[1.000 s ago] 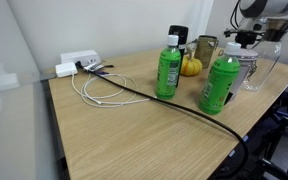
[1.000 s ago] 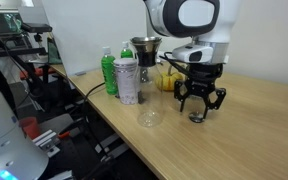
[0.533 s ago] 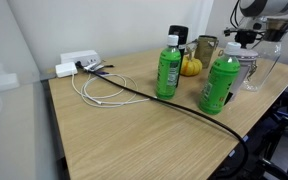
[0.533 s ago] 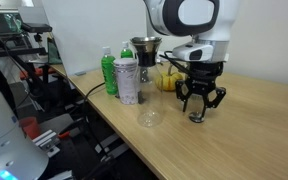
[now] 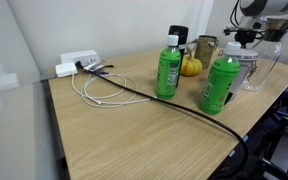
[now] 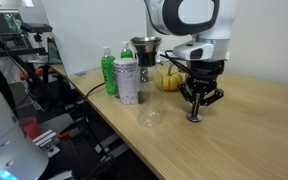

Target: Take the object and put it on the bottle

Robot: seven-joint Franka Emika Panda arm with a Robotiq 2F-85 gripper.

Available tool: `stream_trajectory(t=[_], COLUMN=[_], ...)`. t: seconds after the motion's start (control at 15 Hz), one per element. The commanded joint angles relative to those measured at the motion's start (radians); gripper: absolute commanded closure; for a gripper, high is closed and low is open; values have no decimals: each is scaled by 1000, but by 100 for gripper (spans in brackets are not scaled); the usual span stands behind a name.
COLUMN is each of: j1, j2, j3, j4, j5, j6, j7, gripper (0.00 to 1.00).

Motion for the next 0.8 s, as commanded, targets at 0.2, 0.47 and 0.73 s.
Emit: stream_trajectory(t=[0.2,0.47,0.73], j1=[3,11,22], j2=[-10,-13,-17], j3=[2,-8,-21], j4=[-19,-21,-22], j5=[27,-1,-46], j6=[29,41,67], j7=[-21,-6,4], gripper=[99,99,99])
